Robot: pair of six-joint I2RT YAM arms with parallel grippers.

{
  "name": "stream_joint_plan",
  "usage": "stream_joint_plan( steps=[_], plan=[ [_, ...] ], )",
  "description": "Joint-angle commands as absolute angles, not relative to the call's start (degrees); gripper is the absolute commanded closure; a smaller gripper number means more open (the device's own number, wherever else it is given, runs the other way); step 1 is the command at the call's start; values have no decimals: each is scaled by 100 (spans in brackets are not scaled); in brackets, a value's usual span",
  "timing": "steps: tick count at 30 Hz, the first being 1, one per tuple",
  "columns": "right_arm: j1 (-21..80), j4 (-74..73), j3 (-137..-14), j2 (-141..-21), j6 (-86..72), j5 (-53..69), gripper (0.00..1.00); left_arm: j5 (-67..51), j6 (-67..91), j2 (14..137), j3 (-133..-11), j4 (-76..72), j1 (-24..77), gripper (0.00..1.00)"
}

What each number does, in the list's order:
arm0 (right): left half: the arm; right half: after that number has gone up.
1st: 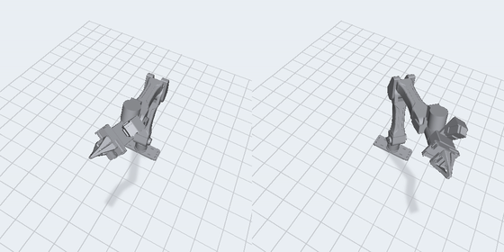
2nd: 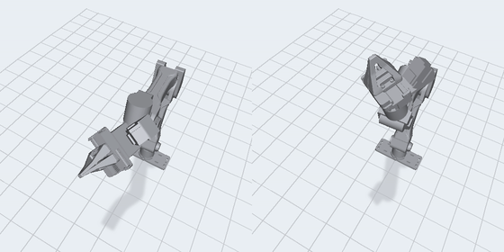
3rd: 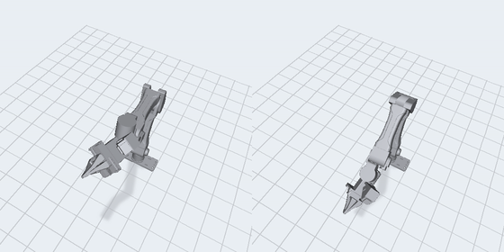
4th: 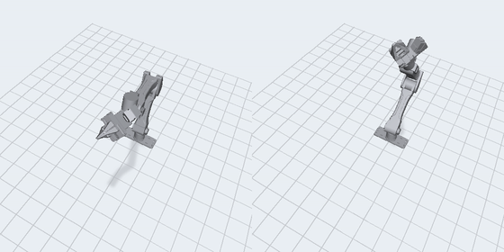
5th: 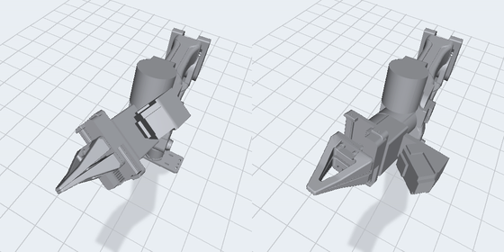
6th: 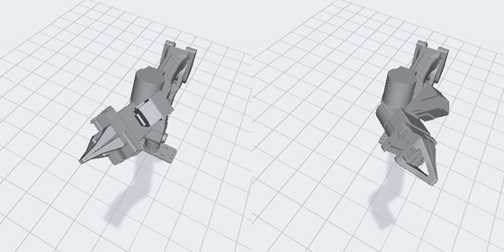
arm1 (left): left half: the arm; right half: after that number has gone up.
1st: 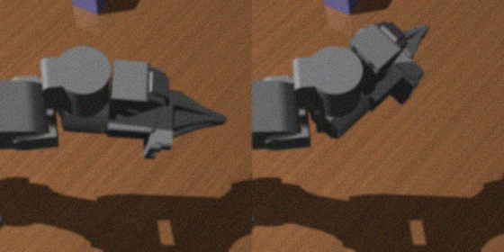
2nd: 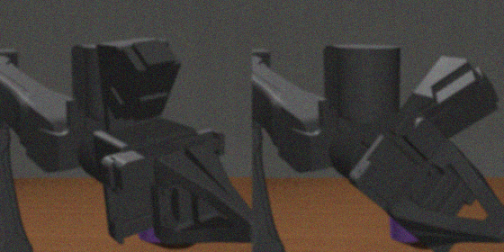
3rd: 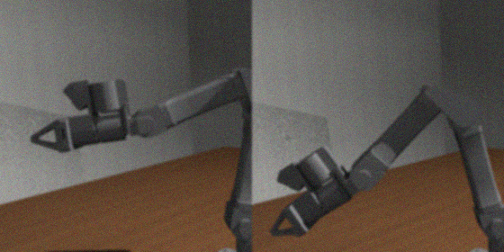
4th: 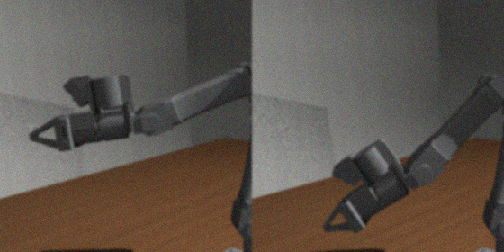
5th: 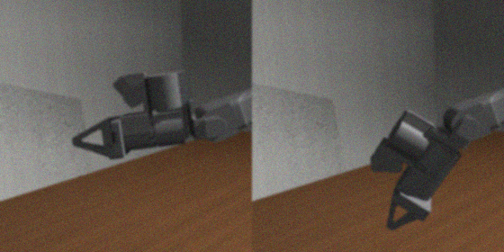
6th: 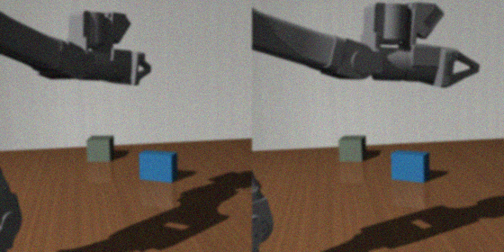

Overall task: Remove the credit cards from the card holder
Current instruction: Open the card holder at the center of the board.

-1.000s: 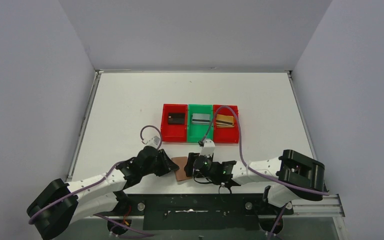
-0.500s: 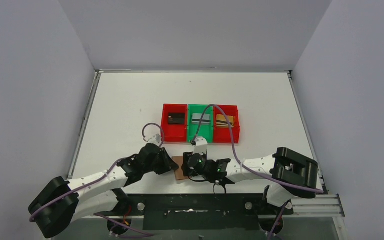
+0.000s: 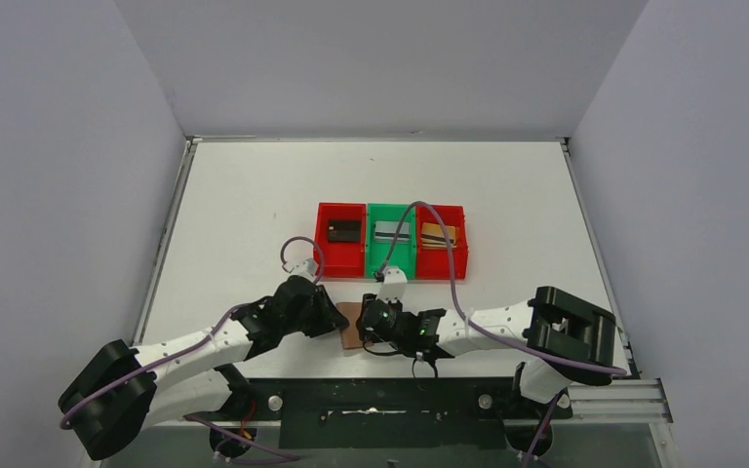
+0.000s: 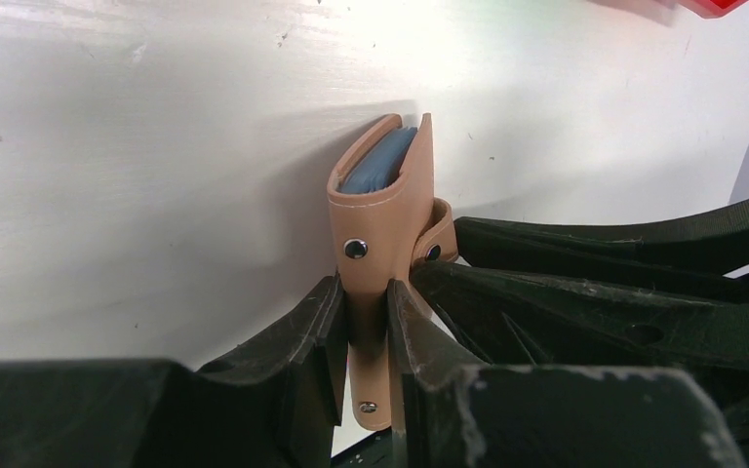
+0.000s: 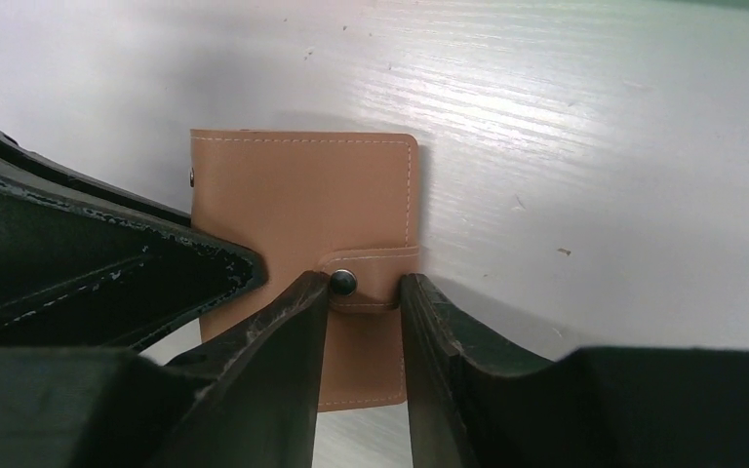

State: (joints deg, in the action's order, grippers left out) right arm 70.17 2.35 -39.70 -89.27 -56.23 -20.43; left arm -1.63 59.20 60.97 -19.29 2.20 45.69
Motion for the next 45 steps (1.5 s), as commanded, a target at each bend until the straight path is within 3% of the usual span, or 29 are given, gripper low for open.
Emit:
stream_joint_plan(
  steps=[1,17,24,27,29,38,45],
  plan=[
    [6813,-12,-3714,-8764,-5932,-2594,72,-159,5679,6085,-2105,329,4605,85],
    [6362,1057,-2792,-8219,-5971,-1984,72,-166,5600,6150,-2128,398,4601,87],
    [6466,2472,-2272,-7381,-4138,-1312,51,-108,5461,6122,-2171,516,4603,87],
    [6484,3472,-1952,-7334,-2768,-684,36,-149,5256,6142,-2241,575,4603,87],
    [6521,4025,-1755,-7368,-1895,-315,32,-206,5119,6171,-2281,583,4605,87],
    [6478,3406,-2474,-7909,635,1430,35,-509,4845,6445,-2361,556,4605,87],
    [6277,3586,-2251,-8098,1322,1915,41,-491,4801,6417,-2414,699,4603,87]
  ],
)
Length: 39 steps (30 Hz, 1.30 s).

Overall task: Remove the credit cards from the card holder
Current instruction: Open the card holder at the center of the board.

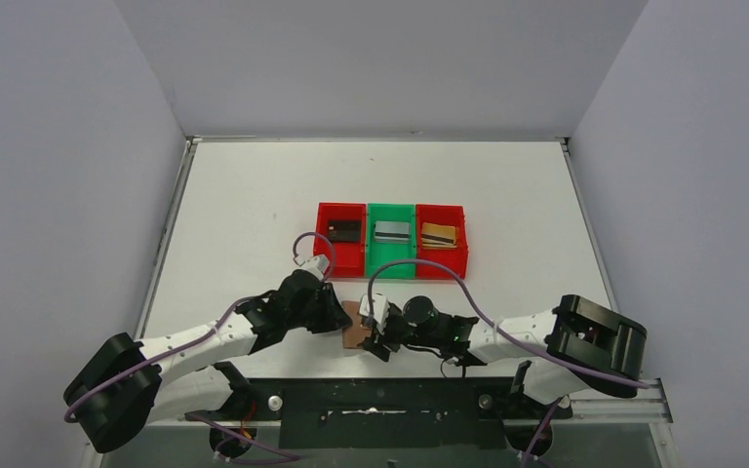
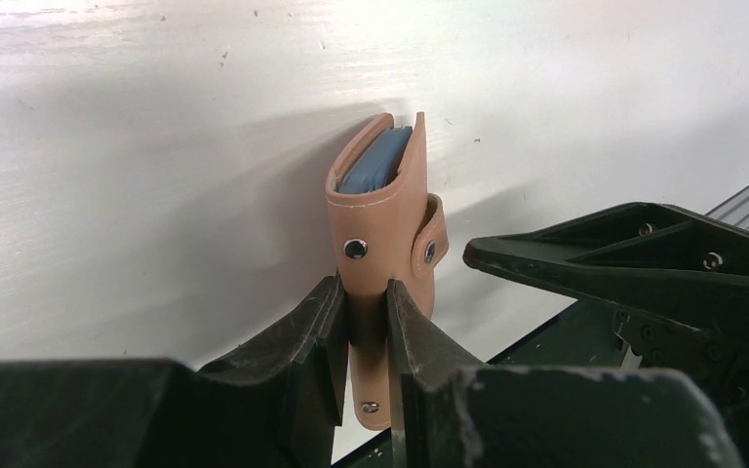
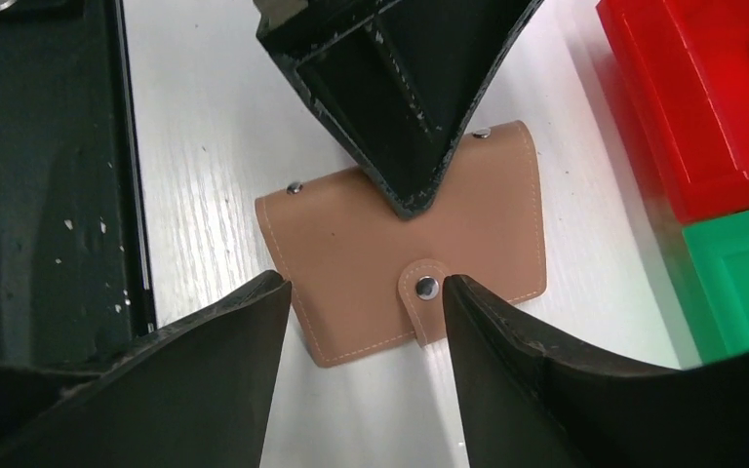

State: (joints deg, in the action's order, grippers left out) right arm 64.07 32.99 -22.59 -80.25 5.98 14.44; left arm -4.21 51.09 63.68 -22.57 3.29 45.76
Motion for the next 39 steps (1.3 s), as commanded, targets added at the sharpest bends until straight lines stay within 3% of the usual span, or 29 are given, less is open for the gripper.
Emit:
stream_joint_plan(
  steps=[1,8,16,25,28,36,39],
  plan=[
    [6231,3558,-2239,-8127,1327,1986,41,-490,4785,6404,-2424,736,4601,87],
    [5477,4169,-2013,-8374,1097,2808,43,-476,4674,6529,-2540,819,4604,87],
    [5431,3946,-2469,-8978,1255,3216,49,-487,4652,6663,-2628,867,4605,87],
    [5437,4207,-2379,-8893,1134,2984,67,-514,4676,6644,-2593,853,4601,88],
    [5432,4245,-2378,-8831,1125,2925,69,-517,4678,6652,-2595,840,4604,87],
    [5494,4339,-2464,-9059,964,2982,89,-530,4676,6669,-2567,800,4604,88],
    [5651,4381,-2416,-8962,946,2752,92,-465,4704,6658,-2554,800,4605,88]
  ],
)
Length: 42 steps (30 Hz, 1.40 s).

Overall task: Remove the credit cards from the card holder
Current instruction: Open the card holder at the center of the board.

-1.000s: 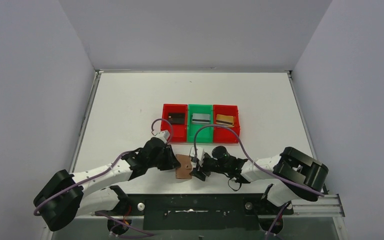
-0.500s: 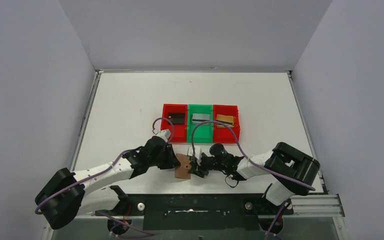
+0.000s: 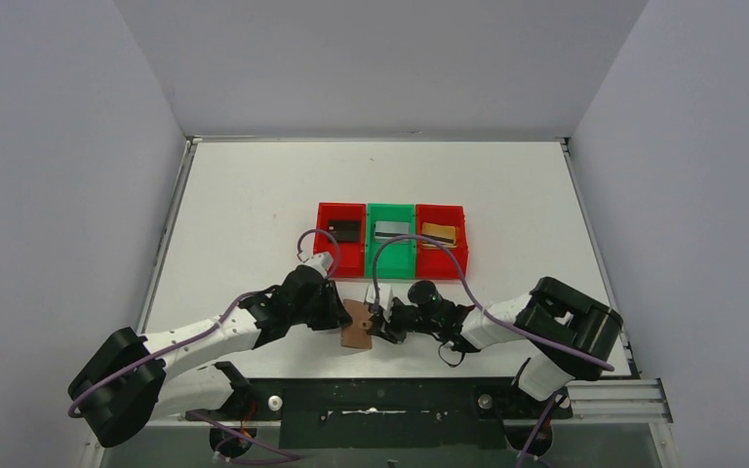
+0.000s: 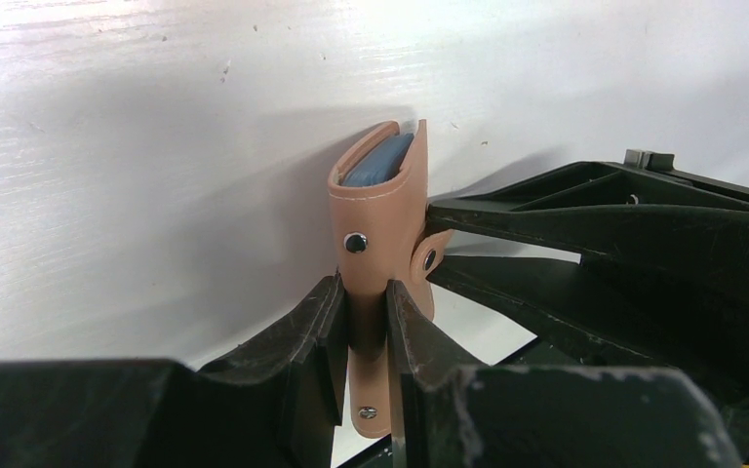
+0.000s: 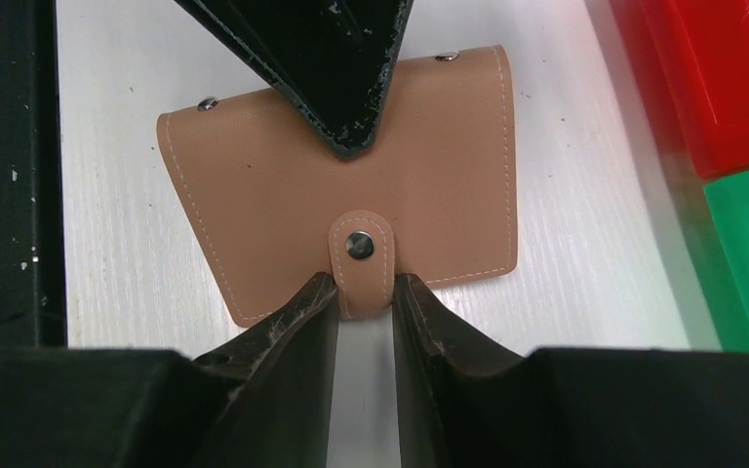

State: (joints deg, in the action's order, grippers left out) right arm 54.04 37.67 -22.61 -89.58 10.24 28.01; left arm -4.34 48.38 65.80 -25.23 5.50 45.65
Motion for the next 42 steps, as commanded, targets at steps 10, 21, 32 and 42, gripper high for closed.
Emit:
stream_joint_plan(
  steps=[10,21,32,42],
  plan=[
    [6345,5038,-1916,-8633,818,2070,100,192,5156,6553,-2478,1139,4593,91],
    [6893,5057,-1583,-8430,1242,2053,100,856,5622,6602,-2473,1648,4588,93],
    [7013,5061,-1430,-8290,1543,2459,100,1065,5719,6698,-2439,1770,4544,96],
    [7043,4817,-1379,-8070,1655,2943,100,1107,5740,6582,-2338,1767,4499,97]
  ],
)
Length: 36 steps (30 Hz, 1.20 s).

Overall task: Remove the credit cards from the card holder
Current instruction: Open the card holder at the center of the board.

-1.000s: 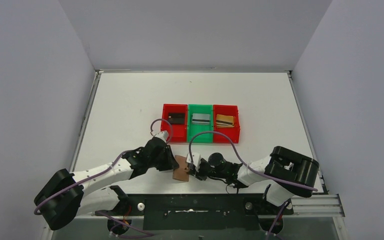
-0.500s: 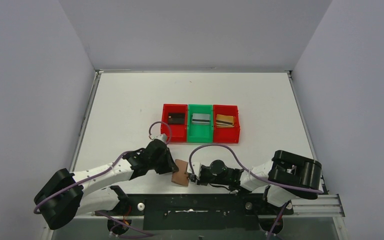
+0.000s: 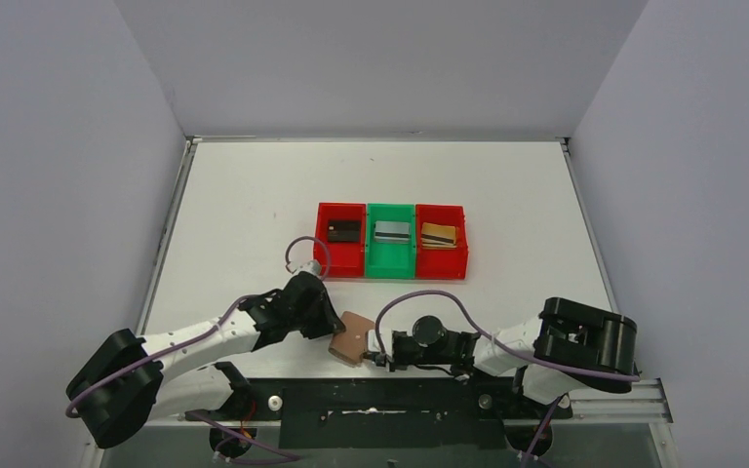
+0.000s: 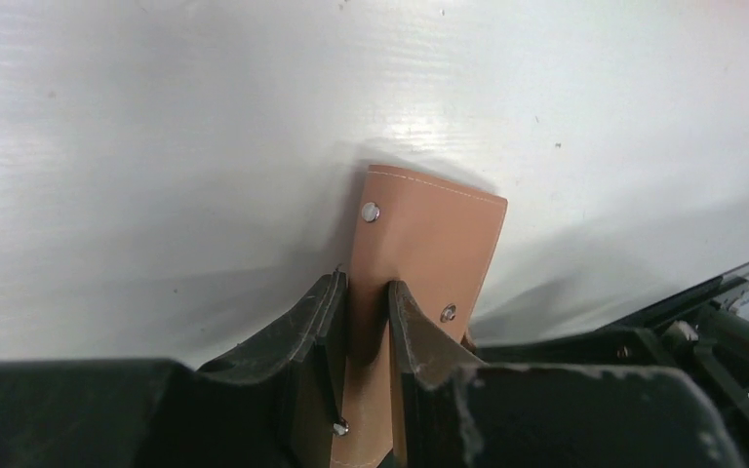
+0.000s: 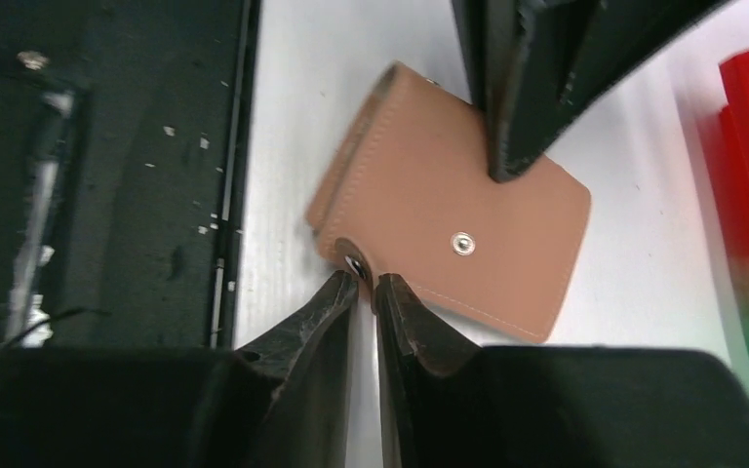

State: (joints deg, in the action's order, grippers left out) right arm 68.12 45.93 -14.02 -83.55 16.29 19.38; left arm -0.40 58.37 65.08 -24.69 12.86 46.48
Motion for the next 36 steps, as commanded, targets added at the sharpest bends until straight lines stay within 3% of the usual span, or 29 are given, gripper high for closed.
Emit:
stream_joint_plan(
  steps=[1,4,7,12,14,18,21,22,24,30,36],
  plan=[
    [7054,4831,-1360,-8049,1654,2933,100,1101,5741,6585,-2338,1772,4500,97],
    [7054,4843,-1307,-8028,1675,2819,100,1013,5711,6585,-2308,1639,4500,97],
    [7052,4970,-1226,-7931,1488,1893,98,732,5503,6544,-2244,1335,4500,97],
    [7057,5144,-1084,-7311,761,375,79,440,5312,6311,-2134,1068,4509,95],
    [7057,5328,-932,-6978,433,72,55,398,5285,6166,-2074,990,4509,94],
    [7051,5138,-809,-6190,-882,-1076,29,300,5272,5899,-1967,862,4518,90],
    [6985,3461,-1267,-5614,-2791,-2265,5,300,5299,5776,-1944,861,4531,85],
    [6921,2793,-1462,-5487,-3406,-2447,1,307,5300,5746,-1943,861,4534,83],
    [6733,1997,-1661,-5303,-4383,-2366,2,345,5300,5688,-1963,916,4535,75],
    [6535,1690,-1242,-4982,-6833,-2064,2,469,5304,5507,-2180,1241,4542,54],
    [6500,697,-1482,-5226,-8045,-2167,2,747,5287,5209,-2622,1826,4544,45]
  ],
)
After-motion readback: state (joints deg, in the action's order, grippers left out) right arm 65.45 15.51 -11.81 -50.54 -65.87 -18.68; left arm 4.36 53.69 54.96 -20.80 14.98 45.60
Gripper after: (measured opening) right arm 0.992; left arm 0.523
